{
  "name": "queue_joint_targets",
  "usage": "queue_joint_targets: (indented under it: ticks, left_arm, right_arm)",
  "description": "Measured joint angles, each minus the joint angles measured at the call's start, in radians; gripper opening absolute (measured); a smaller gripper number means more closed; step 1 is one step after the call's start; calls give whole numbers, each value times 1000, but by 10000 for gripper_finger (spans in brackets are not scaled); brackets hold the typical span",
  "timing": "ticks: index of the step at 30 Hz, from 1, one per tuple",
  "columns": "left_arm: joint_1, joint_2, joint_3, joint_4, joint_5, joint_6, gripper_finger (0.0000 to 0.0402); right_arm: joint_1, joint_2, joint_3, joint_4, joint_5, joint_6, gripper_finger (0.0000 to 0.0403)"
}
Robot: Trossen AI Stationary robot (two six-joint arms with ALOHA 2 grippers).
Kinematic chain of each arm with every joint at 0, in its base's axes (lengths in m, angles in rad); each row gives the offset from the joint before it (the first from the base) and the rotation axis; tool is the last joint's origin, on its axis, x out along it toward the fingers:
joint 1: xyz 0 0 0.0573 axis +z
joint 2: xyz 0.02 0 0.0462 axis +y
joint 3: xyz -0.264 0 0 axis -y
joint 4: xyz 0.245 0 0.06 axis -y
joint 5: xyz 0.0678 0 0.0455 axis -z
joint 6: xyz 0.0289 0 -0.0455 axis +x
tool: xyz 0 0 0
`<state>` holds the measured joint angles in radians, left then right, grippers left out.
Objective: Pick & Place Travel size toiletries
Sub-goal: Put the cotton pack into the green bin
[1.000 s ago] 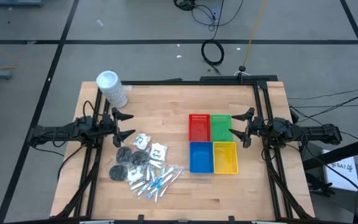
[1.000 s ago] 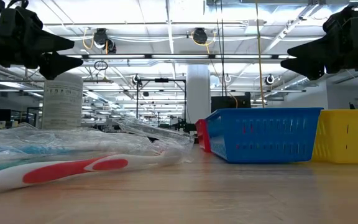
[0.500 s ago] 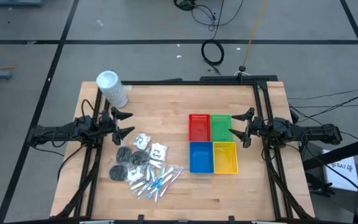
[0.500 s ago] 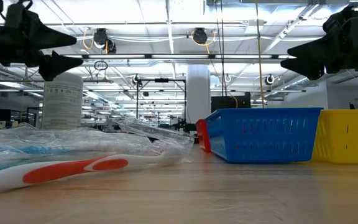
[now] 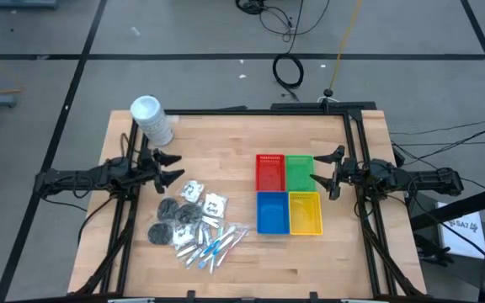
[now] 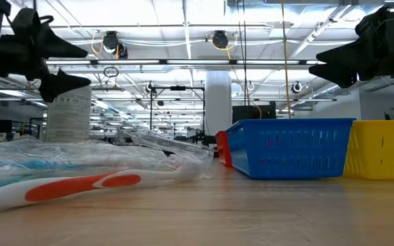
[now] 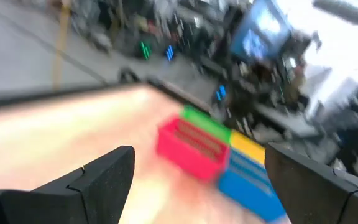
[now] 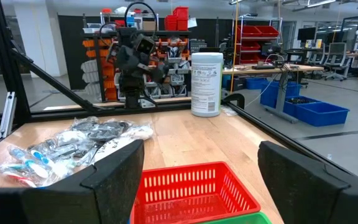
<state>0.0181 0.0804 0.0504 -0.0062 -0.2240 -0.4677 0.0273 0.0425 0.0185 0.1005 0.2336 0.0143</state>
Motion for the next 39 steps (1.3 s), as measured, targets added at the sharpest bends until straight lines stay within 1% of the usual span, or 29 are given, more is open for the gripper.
queue_joint_targets:
  ticks: [2, 5, 8, 10, 12, 18, 23, 29, 34, 39]
  left_arm:
    - [0, 63, 40, -85, 23, -33, 351]
    - [0, 186, 126, -261, 15, -63, 351]
    - [0, 320, 216, -395, 14, -88, 351]
    - [0, 413, 265, -465, 14, -90, 351]
    - [0, 505, 307, -496, 14, -80, 351]
    - [-45, 754, 359, -458, 24, -11, 351]
    - [-90, 910, 360, -390, 24, -6, 351]
    - [-129, 1048, 360, -282, -3, -5, 351]
    - [-144, 1146, 361, -267, -48, 4, 351]
    - [-144, 1197, 363, -259, -50, -14, 351]
  right_arm:
    - [0, 0, 0, 0, 0, 0, 304]
    - [0, 0, 0, 0, 0, 0, 304]
    - [0, 0, 0, 0, 0, 0, 304]
    - [0, 0, 0, 0, 0, 0, 304]
    - [0, 0, 0, 0, 0, 0, 304]
    - [0, 0, 0, 0, 0, 0, 304]
    - [0, 0, 0, 0, 0, 0, 304]
    - [0, 0, 0, 0, 0, 0, 304]
    - [0, 0, 0, 0, 0, 0, 304]
    - [0, 0, 0, 0, 0, 0, 304]
